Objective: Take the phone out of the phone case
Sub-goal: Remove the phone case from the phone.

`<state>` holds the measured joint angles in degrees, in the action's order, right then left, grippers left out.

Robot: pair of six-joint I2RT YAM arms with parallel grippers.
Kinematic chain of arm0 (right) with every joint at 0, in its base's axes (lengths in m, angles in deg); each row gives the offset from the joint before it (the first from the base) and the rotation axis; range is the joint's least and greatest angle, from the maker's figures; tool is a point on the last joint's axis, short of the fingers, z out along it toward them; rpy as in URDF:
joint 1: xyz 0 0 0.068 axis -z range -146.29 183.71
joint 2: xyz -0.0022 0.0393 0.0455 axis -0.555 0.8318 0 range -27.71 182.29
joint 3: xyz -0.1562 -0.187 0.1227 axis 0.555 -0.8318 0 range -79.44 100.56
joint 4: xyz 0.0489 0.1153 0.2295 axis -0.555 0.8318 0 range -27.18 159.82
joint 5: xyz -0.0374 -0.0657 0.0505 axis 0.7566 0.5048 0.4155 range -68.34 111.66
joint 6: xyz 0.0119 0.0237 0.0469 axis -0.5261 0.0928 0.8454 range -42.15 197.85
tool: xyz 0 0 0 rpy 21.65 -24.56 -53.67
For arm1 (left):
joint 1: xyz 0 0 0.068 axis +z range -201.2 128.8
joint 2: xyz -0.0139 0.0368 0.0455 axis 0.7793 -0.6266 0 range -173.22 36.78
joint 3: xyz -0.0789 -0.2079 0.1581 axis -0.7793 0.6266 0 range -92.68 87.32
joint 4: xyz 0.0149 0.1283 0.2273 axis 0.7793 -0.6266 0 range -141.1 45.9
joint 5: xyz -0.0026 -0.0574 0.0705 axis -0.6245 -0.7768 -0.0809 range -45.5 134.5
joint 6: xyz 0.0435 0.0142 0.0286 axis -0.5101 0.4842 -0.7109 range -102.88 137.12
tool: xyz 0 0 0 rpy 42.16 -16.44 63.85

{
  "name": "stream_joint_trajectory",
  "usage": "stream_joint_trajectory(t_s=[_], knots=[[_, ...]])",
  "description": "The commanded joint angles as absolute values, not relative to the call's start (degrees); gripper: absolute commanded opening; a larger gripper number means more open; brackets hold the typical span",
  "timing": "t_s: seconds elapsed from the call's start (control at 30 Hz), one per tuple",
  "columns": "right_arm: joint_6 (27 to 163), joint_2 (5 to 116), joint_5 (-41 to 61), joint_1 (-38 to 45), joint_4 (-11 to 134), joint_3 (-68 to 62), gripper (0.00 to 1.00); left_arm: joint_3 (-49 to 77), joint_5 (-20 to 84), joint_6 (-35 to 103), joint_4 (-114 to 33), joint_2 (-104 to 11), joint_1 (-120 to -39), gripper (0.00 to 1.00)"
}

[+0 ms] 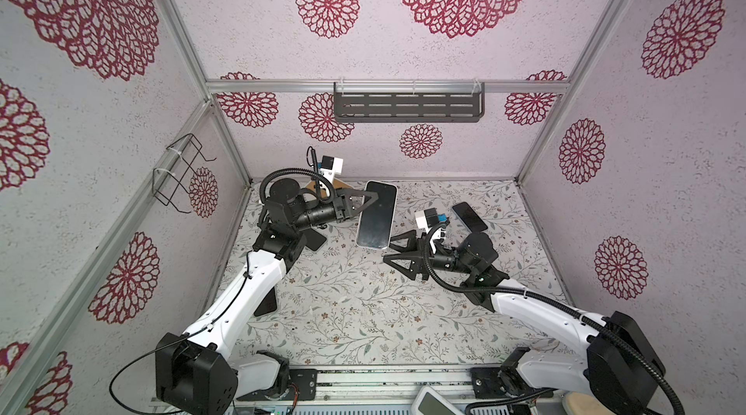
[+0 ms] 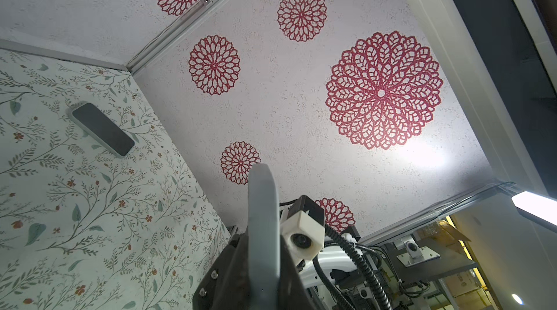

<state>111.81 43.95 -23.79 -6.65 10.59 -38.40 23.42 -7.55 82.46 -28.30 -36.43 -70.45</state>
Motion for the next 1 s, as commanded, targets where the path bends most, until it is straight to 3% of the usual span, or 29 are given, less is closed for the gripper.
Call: stream_joint_trajectory(t_s=[0.0, 0.17, 0.43, 0.67, 0.83, 0.97], knots=[[116.3, 44.8, -25.7, -5.9, 3.2, -36.4, 0.66, 22.8, -8.6, 81.3, -24.7, -34.8, -70.9, 0.00], [118.0, 46.2, -26.8, -5.9, 0.9, -35.6, 0.61, 22.9, -8.6, 81.1, -24.9, -34.5, -71.1, 0.00], [118.8, 47.1, -27.1, -5.9, -0.4, -35.6, 0.42, 23.1, -8.5, 80.7, -24.9, -34.8, -71.2, 0.00], [120.8, 48.4, -28.0, -6.0, -3.0, -35.4, 0.31, 22.9, -8.2, 80.7, -24.8, -35.4, -71.2, 0.00], [120.7, 48.3, -28.0, -5.9, -3.6, -35.7, 0.12, 22.7, -8.0, 81.1, -24.7, -35.9, -71.5, 0.00], [119.1, 47.9, -28.0, -5.9, -2.9, -35.8, 0.05, 22.5, -7.3, 80.7, -26.4, -36.3, -71.9, 0.00]])
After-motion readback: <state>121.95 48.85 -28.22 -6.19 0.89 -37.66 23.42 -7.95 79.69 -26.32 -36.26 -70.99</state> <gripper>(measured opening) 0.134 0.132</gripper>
